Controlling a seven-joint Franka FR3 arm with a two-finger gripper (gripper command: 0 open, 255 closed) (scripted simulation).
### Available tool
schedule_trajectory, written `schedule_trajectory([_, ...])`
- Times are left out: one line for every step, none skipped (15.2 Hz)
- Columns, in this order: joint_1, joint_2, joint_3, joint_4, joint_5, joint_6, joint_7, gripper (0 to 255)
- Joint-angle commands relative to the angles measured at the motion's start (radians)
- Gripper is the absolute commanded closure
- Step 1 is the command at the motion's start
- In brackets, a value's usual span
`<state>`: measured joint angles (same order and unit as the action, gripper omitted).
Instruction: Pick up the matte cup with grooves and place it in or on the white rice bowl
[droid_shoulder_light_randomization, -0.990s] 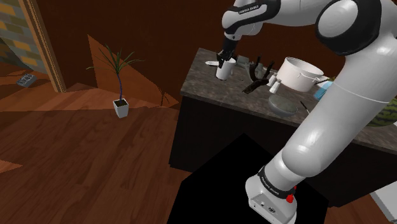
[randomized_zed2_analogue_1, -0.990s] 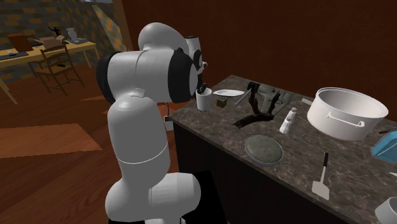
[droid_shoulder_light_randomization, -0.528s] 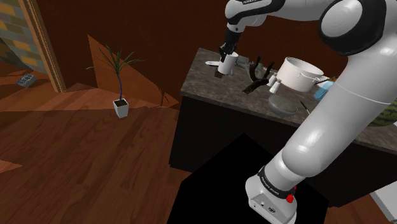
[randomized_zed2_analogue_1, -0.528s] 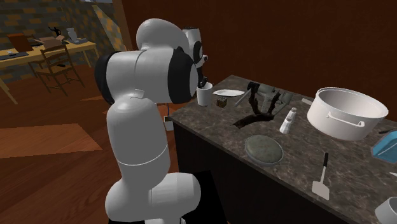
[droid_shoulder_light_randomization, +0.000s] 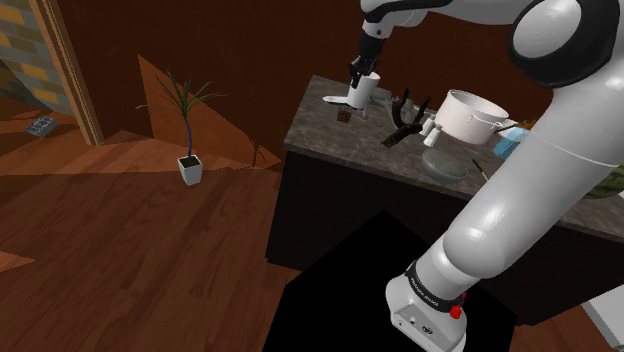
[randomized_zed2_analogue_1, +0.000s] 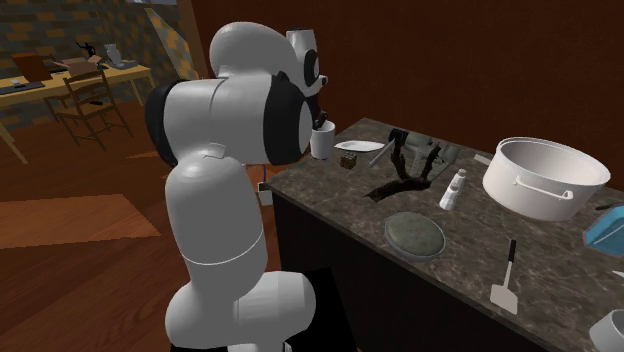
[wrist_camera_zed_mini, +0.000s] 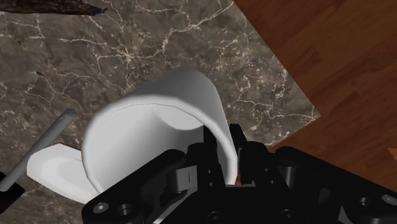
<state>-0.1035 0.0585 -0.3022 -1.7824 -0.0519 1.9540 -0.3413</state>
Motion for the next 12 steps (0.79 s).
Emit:
schedule_trajectory([-0.013, -0.036, -0.012, -0.033, -0.008, 0.0, -0.023, 255])
schedule_trajectory([-0.02, -0.061, -0.02, -0.059, -0.014, 0.004, -0.037, 255])
schedule_trajectory([-0.028, -0.085, -0.028, -0.085, -0.021, 0.007, -0.051, 255])
schedule_trajectory([-0.036, -0.109, -0.036, -0.108, -0.027, 0.009, -0.065, 255])
schedule_trajectory([-0.045, -0.132, -0.044, -0.131, -0.034, 0.011, -0.079, 255])
schedule_trajectory([-0.053, -0.154, -0.053, -0.152, -0.041, 0.012, -0.094, 255])
schedule_trajectory([-0.062, -0.176, -0.062, -0.172, -0.048, 0.013, -0.109, 255])
schedule_trajectory([-0.071, -0.197, -0.071, -0.191, -0.055, 0.013, -0.125, 255])
schedule_trajectory([-0.08, -0.217, -0.081, -0.208, -0.062, 0.013, -0.141, 255])
schedule_trajectory([-0.089, -0.237, -0.09, -0.224, -0.069, 0.012, -0.157, 255])
schedule_trajectory([-0.099, -0.256, -0.101, -0.239, -0.076, 0.01, -0.173, 255])
schedule_trajectory([-0.108, -0.274, -0.111, -0.253, -0.083, 0.009, -0.19, 255])
